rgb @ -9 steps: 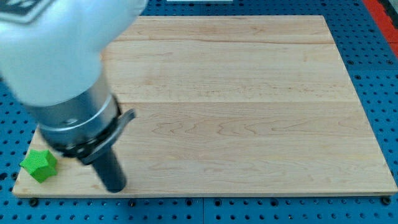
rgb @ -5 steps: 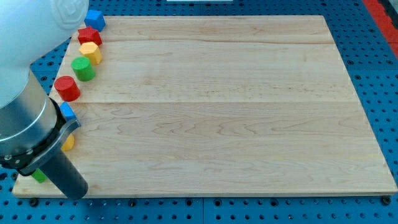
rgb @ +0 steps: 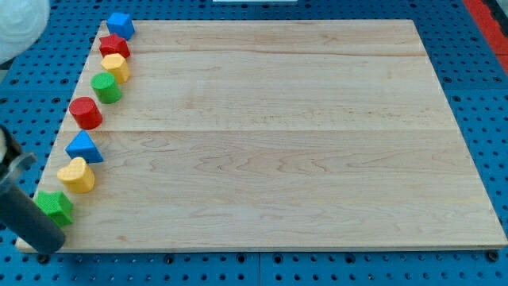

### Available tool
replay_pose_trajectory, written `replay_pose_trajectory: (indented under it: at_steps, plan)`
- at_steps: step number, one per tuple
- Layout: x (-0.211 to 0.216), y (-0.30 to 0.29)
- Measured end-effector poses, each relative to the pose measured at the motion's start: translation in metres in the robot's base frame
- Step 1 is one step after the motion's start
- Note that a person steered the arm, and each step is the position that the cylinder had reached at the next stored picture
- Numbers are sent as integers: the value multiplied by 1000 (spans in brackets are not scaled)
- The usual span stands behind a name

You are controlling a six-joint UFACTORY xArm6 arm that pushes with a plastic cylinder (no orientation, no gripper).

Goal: Push the green star closer to the yellow heart

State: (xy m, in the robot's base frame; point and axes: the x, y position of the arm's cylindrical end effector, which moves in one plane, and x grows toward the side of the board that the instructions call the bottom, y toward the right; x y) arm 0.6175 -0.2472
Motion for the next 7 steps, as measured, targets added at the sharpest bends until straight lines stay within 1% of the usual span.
replay_pose_trajectory:
  at_steps: [2,5,6,7]
  plan:
    - [0,-4]
    - [-4,-57]
    - [-32,-41]
    - [-35,37]
